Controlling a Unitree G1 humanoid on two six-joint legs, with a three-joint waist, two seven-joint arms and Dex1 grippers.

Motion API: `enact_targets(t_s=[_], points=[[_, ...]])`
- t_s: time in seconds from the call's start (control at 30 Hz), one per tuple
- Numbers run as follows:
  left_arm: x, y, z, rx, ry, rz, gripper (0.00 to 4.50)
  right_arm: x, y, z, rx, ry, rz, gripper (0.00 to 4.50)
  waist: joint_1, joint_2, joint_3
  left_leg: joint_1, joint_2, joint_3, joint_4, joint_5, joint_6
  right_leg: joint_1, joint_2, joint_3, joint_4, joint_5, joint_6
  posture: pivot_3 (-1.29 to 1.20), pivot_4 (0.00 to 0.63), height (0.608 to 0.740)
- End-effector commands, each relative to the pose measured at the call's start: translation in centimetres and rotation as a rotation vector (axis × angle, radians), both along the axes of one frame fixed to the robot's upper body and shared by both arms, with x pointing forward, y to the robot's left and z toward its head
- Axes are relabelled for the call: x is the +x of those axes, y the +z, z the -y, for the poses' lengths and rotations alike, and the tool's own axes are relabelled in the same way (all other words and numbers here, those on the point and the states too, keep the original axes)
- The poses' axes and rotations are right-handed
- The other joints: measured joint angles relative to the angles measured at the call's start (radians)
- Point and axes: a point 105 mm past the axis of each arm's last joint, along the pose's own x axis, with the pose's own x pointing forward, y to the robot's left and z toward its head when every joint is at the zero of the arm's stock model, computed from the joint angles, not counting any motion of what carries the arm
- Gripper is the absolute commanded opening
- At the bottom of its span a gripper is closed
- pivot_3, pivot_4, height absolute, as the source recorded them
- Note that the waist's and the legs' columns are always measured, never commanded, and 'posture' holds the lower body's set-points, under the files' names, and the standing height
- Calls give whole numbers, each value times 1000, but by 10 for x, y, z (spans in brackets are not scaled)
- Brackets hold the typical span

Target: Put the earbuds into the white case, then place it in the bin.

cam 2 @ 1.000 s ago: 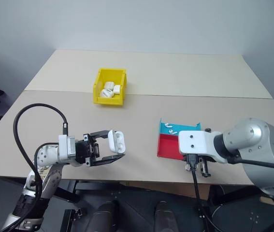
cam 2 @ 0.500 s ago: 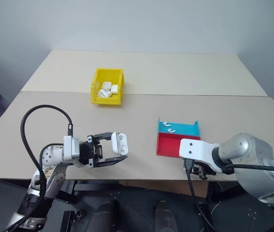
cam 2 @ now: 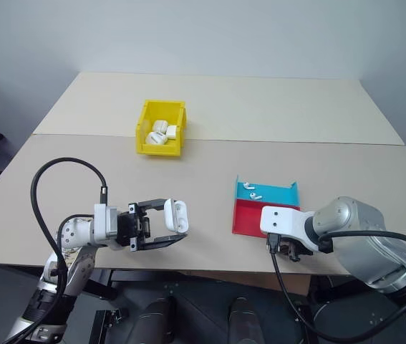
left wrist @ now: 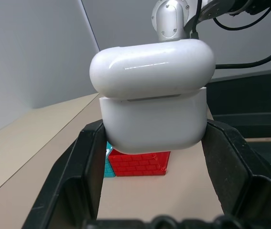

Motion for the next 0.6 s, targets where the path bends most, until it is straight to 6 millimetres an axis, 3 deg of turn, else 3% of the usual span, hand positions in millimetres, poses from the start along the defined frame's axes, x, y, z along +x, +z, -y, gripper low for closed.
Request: enact_targets(t_s=[0.03, 0.6], points=[[-3, 9, 0, -4, 3, 54, 2736, 1, 5, -2, -9, 33, 26, 1863, -1, 0, 0, 0, 0, 0, 1, 0, 0, 0, 0, 0, 0, 0, 0, 0, 150, 740], [-2, 6, 0, 6, 10, 61, 2736, 9, 7, 0, 58, -156, -2, 1863, 0, 0, 0, 1, 0, 0, 3, 0, 0, 1, 0, 0, 0, 0, 0, 0, 150, 740]])
